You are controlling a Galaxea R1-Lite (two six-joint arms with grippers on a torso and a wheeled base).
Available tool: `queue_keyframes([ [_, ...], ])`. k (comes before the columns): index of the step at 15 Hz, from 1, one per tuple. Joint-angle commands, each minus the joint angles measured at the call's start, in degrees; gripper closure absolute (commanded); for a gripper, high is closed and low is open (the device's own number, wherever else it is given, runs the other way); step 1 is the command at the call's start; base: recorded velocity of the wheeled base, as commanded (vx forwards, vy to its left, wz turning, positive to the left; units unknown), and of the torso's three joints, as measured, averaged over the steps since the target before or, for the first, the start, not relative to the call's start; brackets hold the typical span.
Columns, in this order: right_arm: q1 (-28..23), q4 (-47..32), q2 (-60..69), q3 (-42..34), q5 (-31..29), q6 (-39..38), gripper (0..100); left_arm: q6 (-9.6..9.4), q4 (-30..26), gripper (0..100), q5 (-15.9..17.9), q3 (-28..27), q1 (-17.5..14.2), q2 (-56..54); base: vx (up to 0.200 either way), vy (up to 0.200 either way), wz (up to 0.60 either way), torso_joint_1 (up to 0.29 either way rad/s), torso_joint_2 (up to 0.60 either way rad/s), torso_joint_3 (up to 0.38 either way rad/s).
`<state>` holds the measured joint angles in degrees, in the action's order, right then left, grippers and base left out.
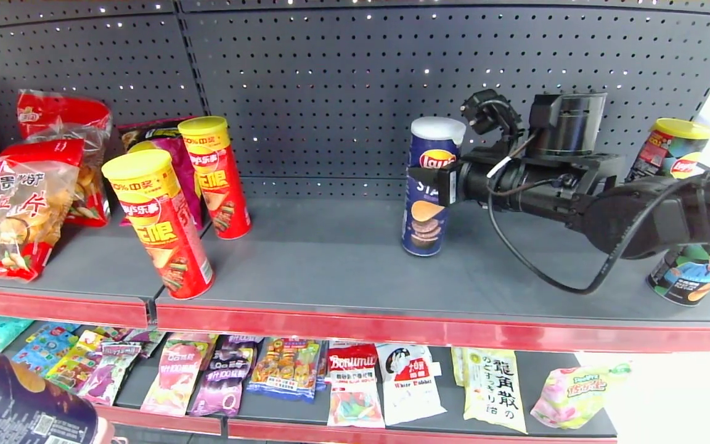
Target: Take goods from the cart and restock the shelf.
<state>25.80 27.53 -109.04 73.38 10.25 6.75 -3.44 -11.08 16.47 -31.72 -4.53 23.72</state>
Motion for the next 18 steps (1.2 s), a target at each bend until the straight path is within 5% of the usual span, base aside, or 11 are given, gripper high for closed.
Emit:
queue_keyframes([
  [1,2.0,0.2,8.6,-8.5,-1.0,0.0,100,0.01,0.0,100,0.1,0.0,0.0,-0.3,0.000,0.000,0.00,0.000,0.00,0.000],
  [6,4.2,0.8,13.4,-16.1,-4.1,-0.4,100,0.01,-0.1,100,0.1,0.0,0.0,-0.3,0.000,0.000,0.00,0.000,0.00,0.000],
  [18,8.4,0.9,14.7,-20.5,-4.3,-2.2,100,0.01,-0.1,100,0.1,0.2,0.0,-0.3,0.000,0.000,0.00,0.000,0.00,0.000],
])
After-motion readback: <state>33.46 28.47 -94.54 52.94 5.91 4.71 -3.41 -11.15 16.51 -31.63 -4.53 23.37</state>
